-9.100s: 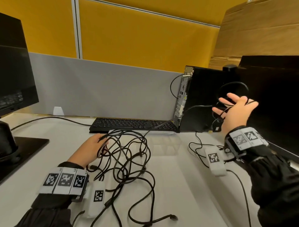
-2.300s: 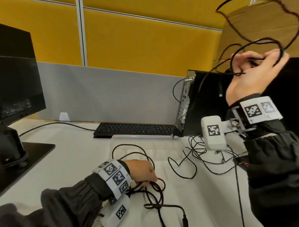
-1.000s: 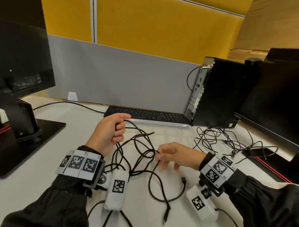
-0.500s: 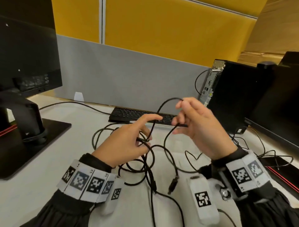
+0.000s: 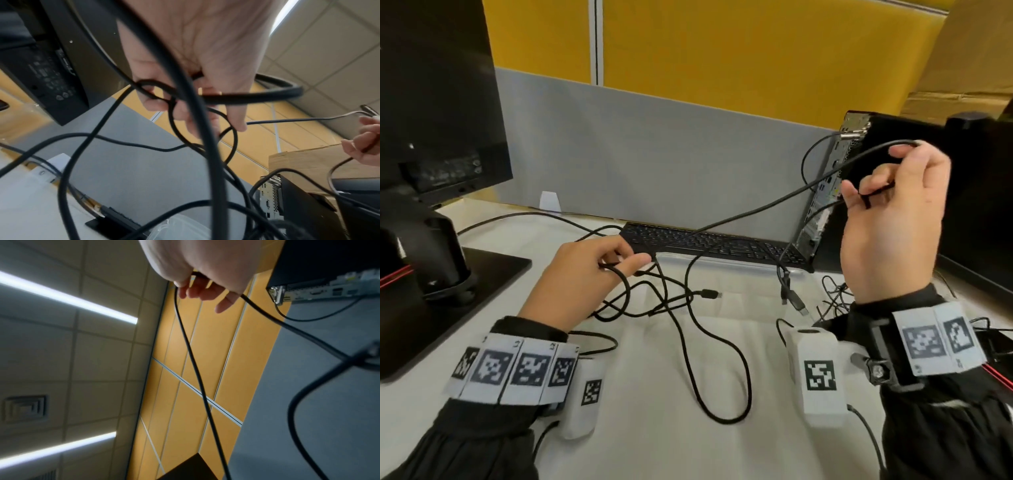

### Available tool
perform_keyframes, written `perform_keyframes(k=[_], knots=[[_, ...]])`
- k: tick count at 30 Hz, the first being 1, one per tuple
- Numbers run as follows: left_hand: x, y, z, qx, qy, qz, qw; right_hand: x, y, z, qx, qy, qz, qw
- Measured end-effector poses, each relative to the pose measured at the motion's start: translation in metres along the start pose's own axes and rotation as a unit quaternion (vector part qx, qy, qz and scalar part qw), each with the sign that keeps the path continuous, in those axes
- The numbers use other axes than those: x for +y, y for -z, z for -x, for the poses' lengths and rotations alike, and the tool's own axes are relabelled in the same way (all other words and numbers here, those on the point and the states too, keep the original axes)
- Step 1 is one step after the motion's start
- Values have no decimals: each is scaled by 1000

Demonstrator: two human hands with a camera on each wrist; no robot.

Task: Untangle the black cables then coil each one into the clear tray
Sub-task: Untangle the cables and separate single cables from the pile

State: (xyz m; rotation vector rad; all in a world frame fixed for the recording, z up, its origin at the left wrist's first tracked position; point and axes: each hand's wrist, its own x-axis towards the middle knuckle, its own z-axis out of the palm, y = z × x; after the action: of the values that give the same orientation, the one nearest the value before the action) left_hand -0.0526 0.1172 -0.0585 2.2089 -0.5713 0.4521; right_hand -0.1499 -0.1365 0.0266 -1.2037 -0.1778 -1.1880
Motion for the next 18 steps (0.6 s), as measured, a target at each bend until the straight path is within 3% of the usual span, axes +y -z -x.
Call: perform_keyframes(k=[4, 8, 11, 13, 15, 17, 18], knots=[[-7, 1, -2, 12, 31, -21, 999, 1, -7, 1, -2, -3, -98, 995], [-6, 4, -1, 27, 36, -31, 998, -9, -12, -5, -38, 109, -94, 989], [-6, 7, -1, 23, 79, -60, 995, -11, -6, -14, -60, 193, -76, 976], [-10, 7, -2, 0, 113, -82, 990, -10, 3, -19, -73, 285, 47, 954], [-15, 7, -3, -27, 138, -85, 986, -6, 13, -23, -80, 345, 228, 907], [-20, 8, -3, -38, 147, -56, 987, -1, 24, -29, -74, 332, 389, 856], [-21, 8, -3, -34, 148, -30, 988, 1, 29, -33, -80, 287, 444, 845]])
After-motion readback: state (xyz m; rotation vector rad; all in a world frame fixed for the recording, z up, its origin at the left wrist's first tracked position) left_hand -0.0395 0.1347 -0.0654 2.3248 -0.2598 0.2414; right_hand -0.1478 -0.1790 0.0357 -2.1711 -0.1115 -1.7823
